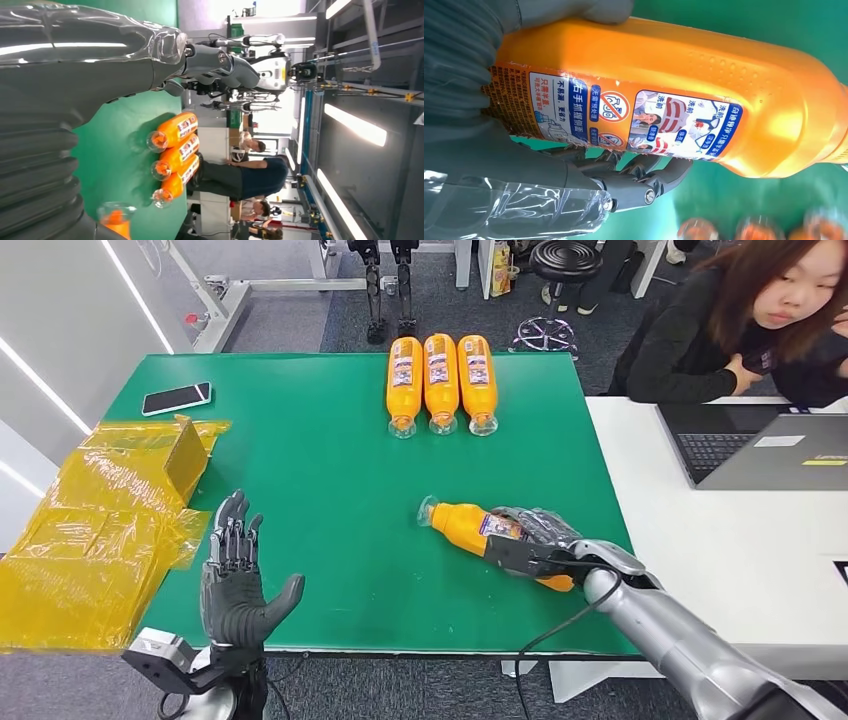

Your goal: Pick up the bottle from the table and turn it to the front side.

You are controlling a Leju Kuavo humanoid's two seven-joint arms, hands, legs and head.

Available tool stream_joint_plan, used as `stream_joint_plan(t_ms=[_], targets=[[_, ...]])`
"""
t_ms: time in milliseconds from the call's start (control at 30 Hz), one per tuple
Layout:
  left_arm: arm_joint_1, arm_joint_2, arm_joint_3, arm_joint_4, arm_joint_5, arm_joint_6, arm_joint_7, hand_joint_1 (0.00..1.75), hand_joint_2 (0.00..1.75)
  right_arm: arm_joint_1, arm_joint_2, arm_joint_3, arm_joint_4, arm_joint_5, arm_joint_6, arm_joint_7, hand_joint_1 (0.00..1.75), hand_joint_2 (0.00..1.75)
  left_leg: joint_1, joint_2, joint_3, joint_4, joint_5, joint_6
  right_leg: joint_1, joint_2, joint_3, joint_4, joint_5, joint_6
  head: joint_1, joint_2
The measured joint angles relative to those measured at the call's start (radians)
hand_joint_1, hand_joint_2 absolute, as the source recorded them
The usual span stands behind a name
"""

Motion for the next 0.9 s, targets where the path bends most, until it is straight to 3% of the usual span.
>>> stream_joint_plan(t_ms=[233, 533, 733, 900], targets=[[0.027, 0.000, 0.000, -0.028, -0.018, 0.012, 0.009, 0.00, 1.75, 0.173, -0.005, -0.145, -0.201, 0.101, -0.090, -0.001, 1.75, 1.75, 0.000, 0.000, -0.005, 0.000, 0.000, 0.000, 0.000, 0.000, -0.006, 0.000, 0.000, 0.000, 0.000, 0.000], [0.030, 0.000, 0.000, -0.034, -0.034, 0.003, 0.015, 0.00, 1.75, 0.367, -0.004, -0.263, -0.407, 0.253, -0.225, -0.013, 1.75, 1.75, 0.000, -0.002, -0.010, -0.001, 0.000, 0.000, 0.000, -0.002, -0.011, 0.001, -0.001, 0.000, 0.000, 0.000], [0.011, 0.000, -0.004, -0.013, 0.000, -0.060, 0.006, 0.00, 1.75, 0.508, 0.023, -0.299, -0.543, 0.349, -0.364, -0.095, 1.75, 1.75, 0.000, -0.002, -0.011, -0.001, -0.001, -0.001, 0.000, -0.002, -0.011, 0.001, -0.002, 0.000, 0.000, 0.000], [-0.004, 0.000, -0.008, 0.009, 0.059, -0.138, 0.008, 0.00, 1.75, 0.544, 0.070, -0.298, -0.590, 0.367, -0.407, -0.127, 1.75, 1.75, 0.000, -0.002, -0.011, -0.001, 0.000, -0.001, 0.000, -0.001, -0.011, 0.001, -0.002, 0.000, 0.000, 0.000]])
